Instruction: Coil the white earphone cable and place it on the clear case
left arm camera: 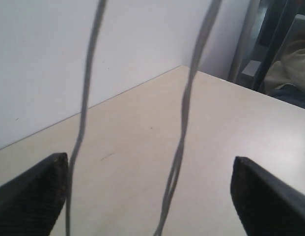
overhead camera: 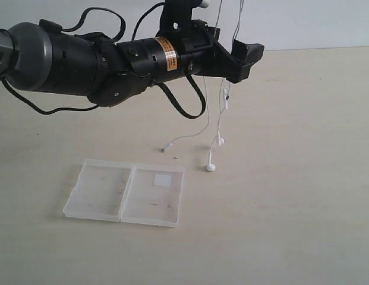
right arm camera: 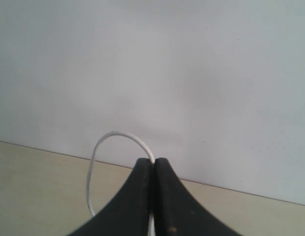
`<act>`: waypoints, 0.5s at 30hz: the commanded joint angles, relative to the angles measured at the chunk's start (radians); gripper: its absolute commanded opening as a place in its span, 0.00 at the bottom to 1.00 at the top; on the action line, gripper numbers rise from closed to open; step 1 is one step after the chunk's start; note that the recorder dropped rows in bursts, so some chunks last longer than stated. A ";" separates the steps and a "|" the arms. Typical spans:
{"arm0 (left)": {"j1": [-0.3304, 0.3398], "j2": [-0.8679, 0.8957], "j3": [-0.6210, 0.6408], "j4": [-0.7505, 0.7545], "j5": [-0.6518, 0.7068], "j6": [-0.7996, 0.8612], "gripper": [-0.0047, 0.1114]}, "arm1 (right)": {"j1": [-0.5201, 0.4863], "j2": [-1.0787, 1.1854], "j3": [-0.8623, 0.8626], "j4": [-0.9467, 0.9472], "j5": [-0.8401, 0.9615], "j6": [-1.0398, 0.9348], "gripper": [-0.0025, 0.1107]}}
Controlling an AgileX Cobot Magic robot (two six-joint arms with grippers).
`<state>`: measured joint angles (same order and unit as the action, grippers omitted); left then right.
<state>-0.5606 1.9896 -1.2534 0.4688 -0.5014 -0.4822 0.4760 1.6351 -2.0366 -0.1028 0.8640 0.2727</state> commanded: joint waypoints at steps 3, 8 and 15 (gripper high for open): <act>-0.003 0.000 -0.006 0.001 -0.002 0.003 0.77 | 0.001 -0.007 -0.004 -0.011 0.003 -0.009 0.02; -0.003 -0.029 -0.006 0.029 0.062 -0.023 0.77 | 0.001 -0.007 -0.004 -0.011 0.007 -0.009 0.02; -0.003 -0.083 0.008 0.057 0.141 -0.112 0.77 | 0.001 -0.005 -0.004 -0.011 0.008 -0.017 0.02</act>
<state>-0.5606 1.9339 -1.2534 0.5165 -0.3749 -0.5328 0.4760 1.6351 -2.0366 -0.1028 0.8739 0.2655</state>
